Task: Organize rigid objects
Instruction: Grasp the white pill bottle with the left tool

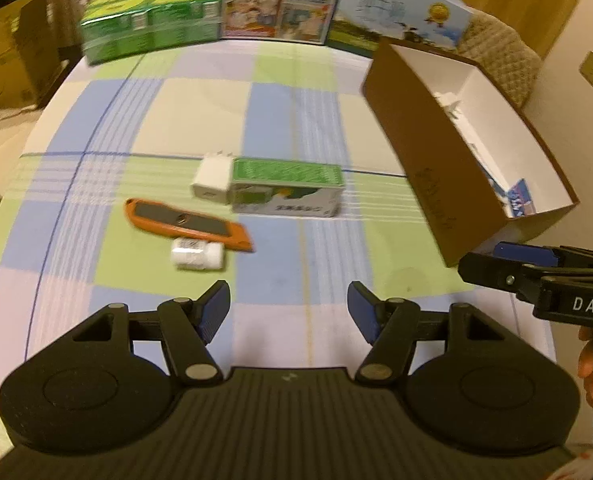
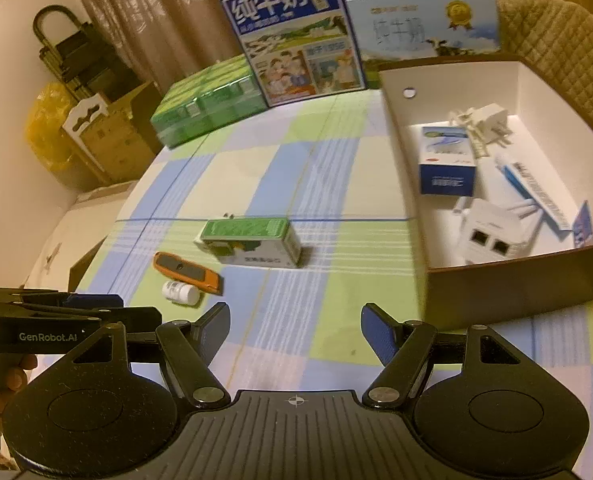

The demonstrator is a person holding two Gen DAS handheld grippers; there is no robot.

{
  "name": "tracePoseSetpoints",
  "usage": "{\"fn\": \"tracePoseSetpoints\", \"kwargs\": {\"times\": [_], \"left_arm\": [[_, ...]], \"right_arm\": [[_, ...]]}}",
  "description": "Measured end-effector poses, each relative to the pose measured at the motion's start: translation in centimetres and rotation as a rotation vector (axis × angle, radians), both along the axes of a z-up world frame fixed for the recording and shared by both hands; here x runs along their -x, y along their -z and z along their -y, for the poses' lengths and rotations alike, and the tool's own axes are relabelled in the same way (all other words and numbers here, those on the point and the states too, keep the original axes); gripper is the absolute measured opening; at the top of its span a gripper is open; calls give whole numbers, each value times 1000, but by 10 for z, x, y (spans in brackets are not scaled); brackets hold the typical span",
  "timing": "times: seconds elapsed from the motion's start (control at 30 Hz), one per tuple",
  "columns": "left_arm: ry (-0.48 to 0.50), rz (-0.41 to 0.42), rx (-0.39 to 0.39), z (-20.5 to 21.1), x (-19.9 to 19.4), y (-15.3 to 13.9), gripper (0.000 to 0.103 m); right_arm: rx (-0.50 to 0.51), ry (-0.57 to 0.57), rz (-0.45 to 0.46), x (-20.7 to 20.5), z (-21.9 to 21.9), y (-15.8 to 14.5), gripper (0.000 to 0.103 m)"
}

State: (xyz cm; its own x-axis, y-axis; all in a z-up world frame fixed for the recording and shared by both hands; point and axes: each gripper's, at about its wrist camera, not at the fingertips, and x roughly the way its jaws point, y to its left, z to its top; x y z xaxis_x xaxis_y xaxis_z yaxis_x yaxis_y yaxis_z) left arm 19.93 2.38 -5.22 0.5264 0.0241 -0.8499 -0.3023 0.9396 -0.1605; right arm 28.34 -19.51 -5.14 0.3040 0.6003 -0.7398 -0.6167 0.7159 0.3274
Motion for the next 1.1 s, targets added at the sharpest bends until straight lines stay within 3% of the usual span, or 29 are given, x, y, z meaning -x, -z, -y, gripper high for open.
{"fn": "tracePoseSetpoints", "kwargs": {"times": [0.47,1.1], "left_arm": [[-84,-32,-13,-34,14,27,61],[-13,-19,-64,-53,-22,72,57]], "right_arm": [[57,-69,-25,5,-44,28,69],[135,-67,-19,-15,-75,59,69]]}}
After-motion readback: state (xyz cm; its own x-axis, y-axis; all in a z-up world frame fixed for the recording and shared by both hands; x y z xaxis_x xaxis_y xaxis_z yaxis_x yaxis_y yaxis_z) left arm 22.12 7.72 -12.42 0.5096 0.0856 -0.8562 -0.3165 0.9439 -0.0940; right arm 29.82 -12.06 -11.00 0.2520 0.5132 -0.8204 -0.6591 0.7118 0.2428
